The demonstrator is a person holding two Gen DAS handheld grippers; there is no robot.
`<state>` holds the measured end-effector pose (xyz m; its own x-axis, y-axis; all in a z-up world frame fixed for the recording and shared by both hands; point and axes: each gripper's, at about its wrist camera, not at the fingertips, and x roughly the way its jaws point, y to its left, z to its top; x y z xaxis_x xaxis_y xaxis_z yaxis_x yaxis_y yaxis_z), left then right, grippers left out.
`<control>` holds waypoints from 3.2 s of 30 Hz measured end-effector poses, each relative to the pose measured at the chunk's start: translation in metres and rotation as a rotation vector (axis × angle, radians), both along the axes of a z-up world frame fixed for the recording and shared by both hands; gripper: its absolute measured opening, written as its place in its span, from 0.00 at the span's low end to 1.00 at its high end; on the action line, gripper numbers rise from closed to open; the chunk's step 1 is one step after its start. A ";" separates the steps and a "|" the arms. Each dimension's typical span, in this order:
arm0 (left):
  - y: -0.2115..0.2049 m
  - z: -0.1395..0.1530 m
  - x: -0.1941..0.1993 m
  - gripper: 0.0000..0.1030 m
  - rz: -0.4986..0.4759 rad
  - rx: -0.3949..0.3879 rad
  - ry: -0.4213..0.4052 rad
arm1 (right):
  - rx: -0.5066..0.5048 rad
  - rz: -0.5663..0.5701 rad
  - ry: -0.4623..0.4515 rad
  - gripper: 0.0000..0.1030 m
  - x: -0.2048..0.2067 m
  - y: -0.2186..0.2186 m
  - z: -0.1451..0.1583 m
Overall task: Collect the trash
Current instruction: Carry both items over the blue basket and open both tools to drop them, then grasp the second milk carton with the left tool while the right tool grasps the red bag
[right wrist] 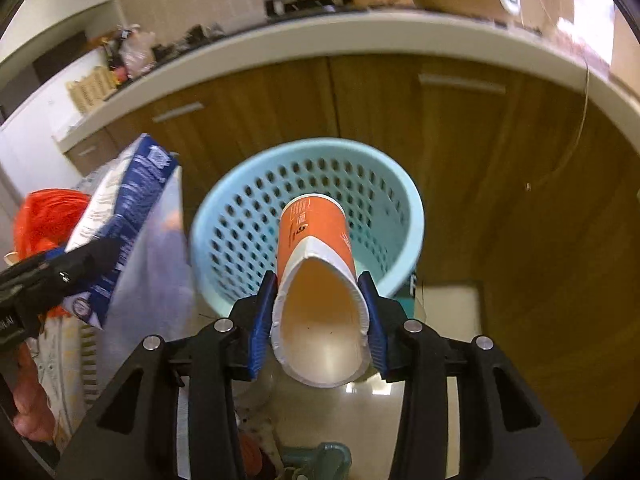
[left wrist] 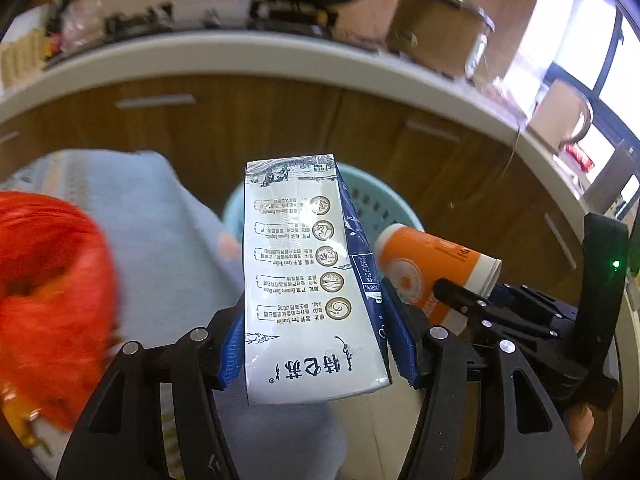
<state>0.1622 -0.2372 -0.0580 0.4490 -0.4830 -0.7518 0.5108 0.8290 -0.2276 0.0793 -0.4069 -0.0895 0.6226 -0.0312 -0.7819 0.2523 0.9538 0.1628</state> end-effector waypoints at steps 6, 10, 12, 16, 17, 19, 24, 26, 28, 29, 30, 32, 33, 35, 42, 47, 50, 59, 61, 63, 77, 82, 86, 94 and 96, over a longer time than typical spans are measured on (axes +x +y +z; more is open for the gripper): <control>-0.024 -0.026 0.018 0.56 -0.025 0.042 0.029 | 0.009 -0.015 0.025 0.41 0.019 -0.011 -0.009; -0.025 -0.030 0.023 0.73 -0.013 0.056 0.016 | 0.009 -0.034 0.026 0.46 0.029 -0.015 -0.012; -0.024 -0.027 0.023 0.75 -0.010 0.056 0.006 | 0.013 -0.044 0.026 0.48 0.029 -0.016 -0.012; -0.017 -0.021 0.022 0.75 0.001 0.045 -0.005 | 0.030 -0.053 0.003 0.58 0.029 -0.020 -0.010; -0.013 -0.019 0.021 0.75 0.004 0.038 -0.007 | 0.031 -0.056 -0.004 0.58 0.027 -0.020 -0.009; -0.009 -0.016 0.021 0.75 0.015 0.028 -0.007 | 0.033 -0.054 -0.011 0.58 0.026 -0.019 -0.006; 0.006 -0.008 0.011 0.75 0.030 -0.010 -0.017 | 0.027 -0.043 -0.034 0.58 0.021 -0.013 0.004; 0.012 -0.003 0.004 0.75 0.034 -0.016 -0.033 | 0.024 -0.032 -0.049 0.58 0.019 -0.007 0.010; 0.020 0.004 -0.004 0.75 0.042 -0.023 -0.055 | 0.022 -0.017 -0.071 0.58 0.016 -0.001 0.017; 0.025 0.010 -0.009 0.75 0.049 -0.026 -0.072 | 0.019 -0.004 -0.087 0.58 0.014 0.005 0.022; 0.030 0.014 -0.014 0.75 0.056 -0.028 -0.086 | 0.014 0.006 -0.102 0.58 0.013 0.010 0.027; 0.043 0.026 -0.025 0.75 0.078 -0.038 -0.124 | 0.002 0.037 -0.138 0.58 0.009 0.024 0.038; 0.051 0.032 -0.031 0.75 0.093 -0.044 -0.141 | -0.003 0.049 -0.151 0.58 0.008 0.029 0.042; 0.069 0.043 -0.042 0.75 0.131 -0.056 -0.171 | -0.011 0.090 -0.186 0.58 0.004 0.047 0.052; 0.159 0.068 -0.075 0.78 0.352 -0.038 -0.248 | -0.030 0.243 -0.263 0.58 0.000 0.119 0.074; 0.229 0.067 -0.095 0.83 0.522 0.022 -0.264 | -0.062 0.349 -0.279 0.58 0.008 0.174 0.078; 0.264 0.060 -0.102 0.83 0.584 0.043 -0.221 | -0.072 0.402 -0.293 0.58 0.014 0.204 0.080; 0.296 0.020 -0.095 0.83 0.640 0.091 -0.073 | -0.085 0.475 -0.287 0.61 0.042 0.259 0.075; 0.295 0.012 -0.091 0.83 0.651 0.119 -0.063 | -0.088 0.468 -0.270 0.68 0.051 0.265 0.068; 0.294 0.003 -0.086 0.83 0.655 0.146 -0.052 | -0.083 0.462 -0.257 0.71 0.059 0.267 0.062; 0.298 -0.022 -0.076 0.52 0.659 0.197 -0.045 | -0.009 0.373 -0.122 0.74 0.124 0.230 0.035; 0.301 -0.020 -0.080 0.52 0.657 0.175 -0.051 | 0.044 0.422 -0.027 0.67 0.152 0.235 0.011; 0.303 -0.014 -0.085 0.51 0.653 0.167 -0.078 | 0.088 0.442 0.038 0.34 0.162 0.238 -0.005; 0.309 0.011 -0.109 0.51 0.684 0.121 -0.171 | 0.058 0.420 -0.085 0.13 0.140 0.237 0.015; 0.308 0.020 -0.116 0.51 0.686 0.103 -0.205 | 0.038 0.400 -0.146 0.13 0.128 0.235 0.030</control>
<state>0.0464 0.0713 -0.0376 0.7628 0.0272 -0.6461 -0.1084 0.9904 -0.0863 0.2078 -0.1720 -0.0597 0.6838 0.2623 -0.6809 -0.1650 0.9646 0.2060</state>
